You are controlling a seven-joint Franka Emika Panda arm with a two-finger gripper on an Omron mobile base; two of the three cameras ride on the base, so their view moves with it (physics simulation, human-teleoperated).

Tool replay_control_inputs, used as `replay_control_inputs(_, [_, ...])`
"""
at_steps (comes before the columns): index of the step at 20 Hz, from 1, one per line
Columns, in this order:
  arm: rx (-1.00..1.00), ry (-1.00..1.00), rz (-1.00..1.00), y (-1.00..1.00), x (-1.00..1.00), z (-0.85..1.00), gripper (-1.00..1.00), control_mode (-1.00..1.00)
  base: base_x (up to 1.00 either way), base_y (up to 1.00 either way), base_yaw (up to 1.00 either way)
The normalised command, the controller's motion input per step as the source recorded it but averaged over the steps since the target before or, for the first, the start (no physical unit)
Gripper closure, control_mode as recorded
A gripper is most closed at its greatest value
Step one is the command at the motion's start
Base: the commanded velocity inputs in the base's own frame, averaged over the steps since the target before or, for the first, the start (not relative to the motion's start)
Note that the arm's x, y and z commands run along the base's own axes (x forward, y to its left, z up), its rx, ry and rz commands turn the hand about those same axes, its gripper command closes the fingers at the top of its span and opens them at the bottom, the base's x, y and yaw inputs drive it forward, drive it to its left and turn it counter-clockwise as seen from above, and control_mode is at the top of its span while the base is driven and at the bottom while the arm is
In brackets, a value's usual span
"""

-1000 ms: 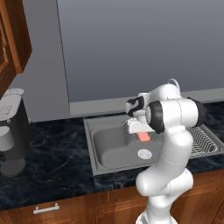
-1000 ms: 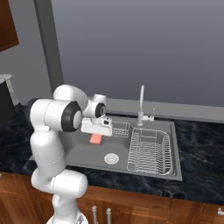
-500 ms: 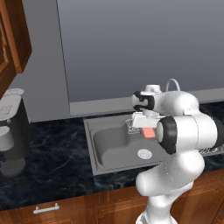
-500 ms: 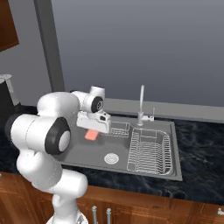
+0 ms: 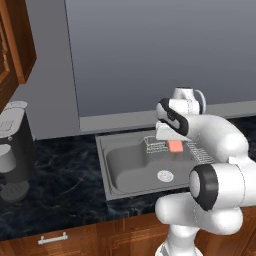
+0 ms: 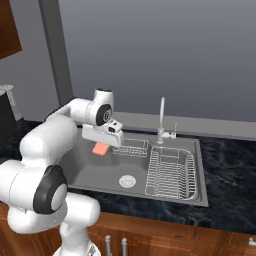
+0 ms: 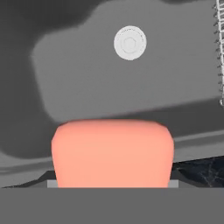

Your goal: Pick up the bar soap and bar soap from the sink, and place them back in the cabinet, and close the cabinet doors.

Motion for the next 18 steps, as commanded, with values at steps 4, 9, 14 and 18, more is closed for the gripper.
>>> replay_control_inputs(4, [-0.06, -0.21, 0.0, 0.0, -0.45, 0.51, 1.0, -1.0, 0.0, 0.0, 0.0])
replay_control_inputs(9, [0.0, -0.1, -0.01, 0.0, -0.4, 0.69, 1.0, -1.0, 0.0, 0.0, 0.0])
replay_control_inputs(14, [0.0, -0.08, 0.0, 0.0, -0.29, 0.65, 1.0, -1.0, 0.0, 0.0, 0.0])
replay_control_inputs(18, [0.0, -0.03, 0.0, 0.0, -0.18, 0.54, 1.0, -1.0, 0.0, 0.0, 0.0])
